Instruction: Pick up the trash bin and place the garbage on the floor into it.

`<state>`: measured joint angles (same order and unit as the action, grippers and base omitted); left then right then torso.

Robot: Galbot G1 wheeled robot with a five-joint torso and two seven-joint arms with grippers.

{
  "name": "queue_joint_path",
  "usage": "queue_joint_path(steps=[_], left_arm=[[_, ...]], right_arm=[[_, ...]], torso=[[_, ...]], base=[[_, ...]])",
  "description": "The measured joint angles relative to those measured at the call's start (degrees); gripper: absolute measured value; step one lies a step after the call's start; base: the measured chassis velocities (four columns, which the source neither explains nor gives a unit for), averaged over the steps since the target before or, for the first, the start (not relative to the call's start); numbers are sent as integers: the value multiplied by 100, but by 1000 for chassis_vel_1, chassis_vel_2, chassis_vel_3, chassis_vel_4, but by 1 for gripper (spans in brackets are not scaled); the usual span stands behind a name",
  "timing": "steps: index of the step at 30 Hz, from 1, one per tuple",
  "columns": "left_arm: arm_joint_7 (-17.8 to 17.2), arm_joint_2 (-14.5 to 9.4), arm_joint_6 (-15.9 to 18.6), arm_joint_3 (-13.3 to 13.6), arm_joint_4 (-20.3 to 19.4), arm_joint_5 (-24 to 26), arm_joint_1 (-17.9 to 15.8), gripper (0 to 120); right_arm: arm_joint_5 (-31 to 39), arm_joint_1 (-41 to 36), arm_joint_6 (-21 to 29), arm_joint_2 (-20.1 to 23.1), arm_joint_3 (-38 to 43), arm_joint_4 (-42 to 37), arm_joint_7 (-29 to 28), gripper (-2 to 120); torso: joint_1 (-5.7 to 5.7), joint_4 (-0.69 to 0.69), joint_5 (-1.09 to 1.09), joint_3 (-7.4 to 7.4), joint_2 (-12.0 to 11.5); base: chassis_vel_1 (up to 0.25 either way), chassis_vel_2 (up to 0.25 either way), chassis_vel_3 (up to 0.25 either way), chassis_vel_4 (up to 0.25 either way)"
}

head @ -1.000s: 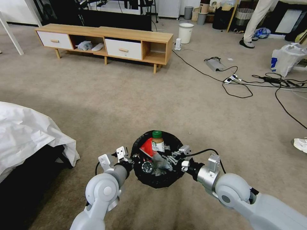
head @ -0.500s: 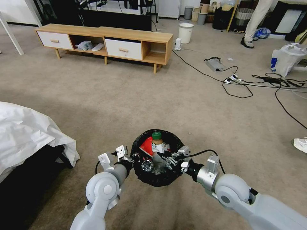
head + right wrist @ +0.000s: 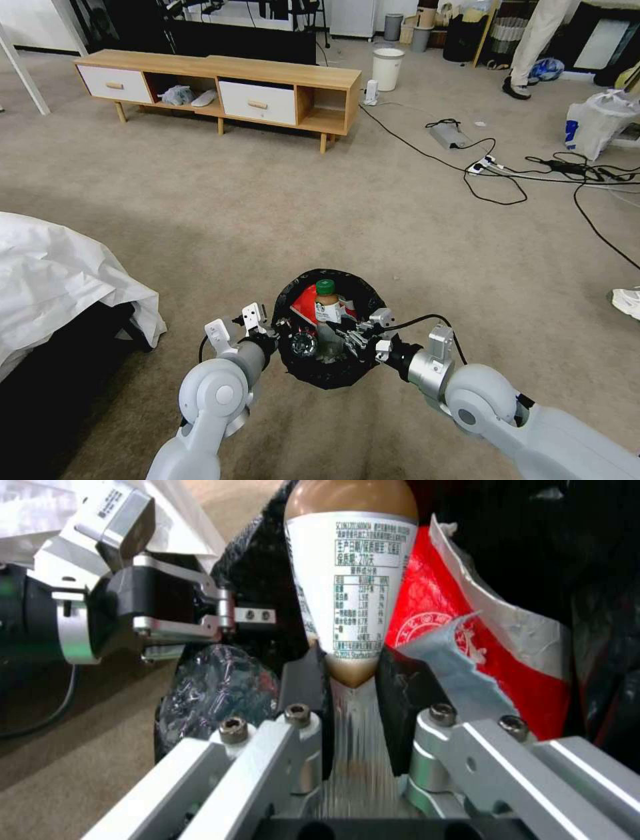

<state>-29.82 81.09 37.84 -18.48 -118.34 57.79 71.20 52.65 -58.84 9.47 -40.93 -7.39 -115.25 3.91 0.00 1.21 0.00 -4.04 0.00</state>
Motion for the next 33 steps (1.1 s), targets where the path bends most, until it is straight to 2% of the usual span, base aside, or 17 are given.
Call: queue_joint_path(steps=[2, 6, 8, 9, 11, 12, 14, 15, 17, 18, 20, 24, 33], left_arm=[[-12, 4, 0, 5, 18, 0, 0, 0], [-16, 6, 0, 6, 30, 0, -4, 0], [-25, 7, 0, 6, 43, 0, -24, 0], [-25, 7, 0, 6, 43, 0, -24, 0], [-30, 5, 0, 6, 46, 3, -38, 0], [-30, 5, 0, 6, 46, 3, -38, 0], [-34, -2, 0, 6, 48, 11, -43, 0], [-34, -2, 0, 6, 48, 11, -43, 0], [-35, -6, 0, 5, 51, 16, -48, 0], [-35, -6, 0, 5, 51, 16, -48, 0], [-35, -8, 0, 5, 57, 24, -54, 0], [-28, -6, 2, 10, 76, 41, -59, 0], [-11, -17, 2, 4, 138, 45, -101, 0]], right_arm=[[-10, -14, 0, -9, 0, 6, -5, 25], [-10, -19, -4, -9, 2, 4, -13, 33], [-5, -26, -8, 14, 23, -17, -27, 44], [-5, -26, -8, 14, 23, -17, -27, 44], [-3, -31, -11, 36, 38, -24, -29, 56], [-3, -31, -11, 36, 38, -24, -29, 56], [-3, -32, -16, 26, 42, -19, -42, 68], [-3, -32, -16, 26, 42, -19, -42, 68], [-3, -32, -20, 7, 40, -3, -53, 78], [-3, -32, -20, 7, 40, -3, -53, 78], [-3, -28, -23, -12, 36, 2, -61, 89], [5, -15, -23, -26, 26, 1, -59, 98], [13, -9, -32, -52, 23, -1, -56, 100]], torso=[[0, 0, 0, 0, 0], [0, 0, 0, 0, 0], [0, 0, 0, 0, 0], [0, 0, 0, 0, 0], [0, 0, -1, 0, 0], [0, 0, -1, 0, 0], [0, 0, 0, 0, 0], [0, 0, 0, 0, 0], [0, 0, 0, 0, 0], [0, 0, 0, 0, 0], [0, 0, 0, 0, 0], [0, 0, 0, 0, 0], [0, 0, 0, 0, 0]], base=[[0, 0, 0, 0], [0, 0, 0, 0], [0, 0, 0, 0], [0, 0, 0, 0], [0, 0, 0, 0], [0, 0, 0, 0], [0, 0, 0, 0], [0, 0, 0, 0], [0, 0, 0, 0], [0, 0, 0, 0], [0, 0, 0, 0], [0, 0, 0, 0], [0, 0, 0, 0]])
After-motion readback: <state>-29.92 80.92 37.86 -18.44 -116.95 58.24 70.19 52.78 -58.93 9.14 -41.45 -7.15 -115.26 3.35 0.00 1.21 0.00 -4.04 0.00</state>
